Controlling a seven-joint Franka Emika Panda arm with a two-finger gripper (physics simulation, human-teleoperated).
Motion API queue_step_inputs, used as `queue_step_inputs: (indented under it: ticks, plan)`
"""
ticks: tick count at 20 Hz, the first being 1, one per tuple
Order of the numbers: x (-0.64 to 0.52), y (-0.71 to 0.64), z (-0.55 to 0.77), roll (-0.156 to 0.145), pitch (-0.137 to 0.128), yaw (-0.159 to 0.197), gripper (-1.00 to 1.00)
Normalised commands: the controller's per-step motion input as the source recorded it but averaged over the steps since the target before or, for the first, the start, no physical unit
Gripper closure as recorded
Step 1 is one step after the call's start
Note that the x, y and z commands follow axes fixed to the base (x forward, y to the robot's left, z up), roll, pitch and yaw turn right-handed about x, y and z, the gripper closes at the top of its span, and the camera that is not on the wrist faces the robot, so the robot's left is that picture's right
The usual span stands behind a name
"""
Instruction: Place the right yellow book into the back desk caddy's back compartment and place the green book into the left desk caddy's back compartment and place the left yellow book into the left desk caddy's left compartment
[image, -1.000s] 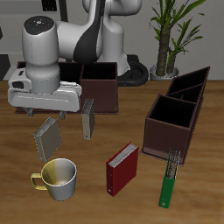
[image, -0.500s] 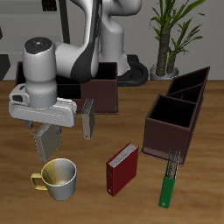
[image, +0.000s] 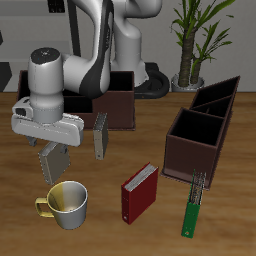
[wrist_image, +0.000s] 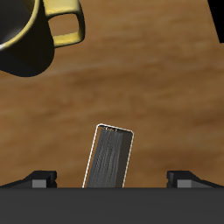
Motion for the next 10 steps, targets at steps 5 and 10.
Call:
queue_step_inputs:
  ticks: [5,10]
  plan:
    - [0.15,-0.1,-0.09,-0.042,0.012,-0.022,1.0]
    - [0.11,0.11,-0.14,0.009,0.037,0.009,1.0]
